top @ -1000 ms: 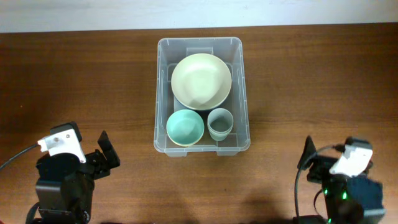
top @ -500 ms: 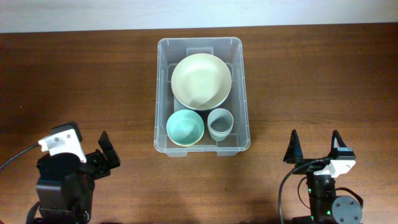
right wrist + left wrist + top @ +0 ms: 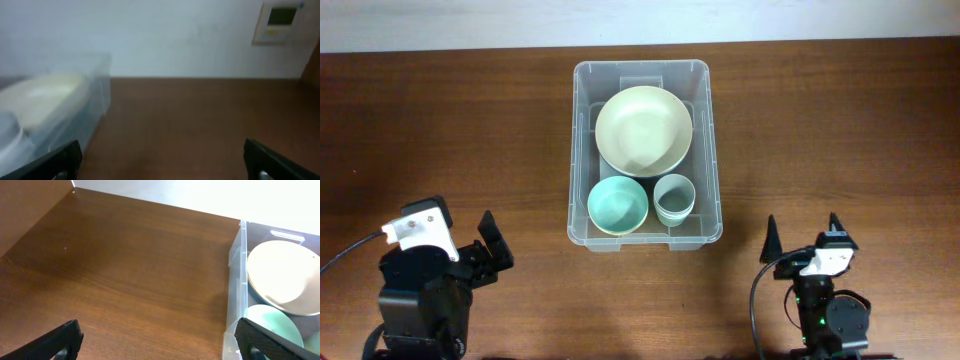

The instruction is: Pack container

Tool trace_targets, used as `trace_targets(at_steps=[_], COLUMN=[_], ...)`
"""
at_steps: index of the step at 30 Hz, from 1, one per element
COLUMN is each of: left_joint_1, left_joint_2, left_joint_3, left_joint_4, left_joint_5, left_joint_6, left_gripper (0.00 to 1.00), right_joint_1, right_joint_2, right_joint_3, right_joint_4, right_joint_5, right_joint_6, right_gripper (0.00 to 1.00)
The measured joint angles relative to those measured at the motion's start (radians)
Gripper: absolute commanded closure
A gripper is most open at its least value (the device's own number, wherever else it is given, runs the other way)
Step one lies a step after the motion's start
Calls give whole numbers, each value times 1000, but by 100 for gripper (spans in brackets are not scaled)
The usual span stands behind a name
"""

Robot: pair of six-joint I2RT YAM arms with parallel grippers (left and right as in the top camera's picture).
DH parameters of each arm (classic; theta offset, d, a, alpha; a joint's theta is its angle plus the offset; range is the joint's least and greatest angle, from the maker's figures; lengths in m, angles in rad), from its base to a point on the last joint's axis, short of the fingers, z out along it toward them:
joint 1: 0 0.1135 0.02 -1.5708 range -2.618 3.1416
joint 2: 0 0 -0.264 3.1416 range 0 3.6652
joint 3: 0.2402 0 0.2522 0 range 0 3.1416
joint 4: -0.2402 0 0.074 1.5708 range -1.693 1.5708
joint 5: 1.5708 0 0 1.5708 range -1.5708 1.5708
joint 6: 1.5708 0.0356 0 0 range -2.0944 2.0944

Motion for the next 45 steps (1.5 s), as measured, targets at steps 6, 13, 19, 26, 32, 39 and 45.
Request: trace_targets(at_steps=[6, 13, 19, 26, 32, 39, 45], left_joint_1=[0, 0, 0, 0, 0, 0, 0], left_joint_2=[0, 0, 0, 0, 0, 0, -78], left_joint_3=[0, 0, 0, 0, 0, 0, -6], left_joint_4=[0, 0, 0, 0, -2, -77, -120], left_joint_5=[0, 0, 0, 0, 0, -16, -19], left_joint_6=[0, 0, 0, 0, 0, 0, 0], left_gripper=[0, 0, 0, 0, 0, 0, 0], right_joint_1=[0, 0, 0, 0, 0, 0, 0], right_joint_2=[0, 0, 0, 0, 0, 0, 0], right_joint_3=[0, 0, 0, 0, 0, 0, 0], right_joint_4=[-11, -12, -12, -12, -12, -12, -12], right_joint_5=[-10, -14, -14, -14, -14, -14, -14], right_joint_6=[-19, -22, -23, -23, -22, -23, -23], right_gripper=[1, 1, 1, 1, 1, 1, 1])
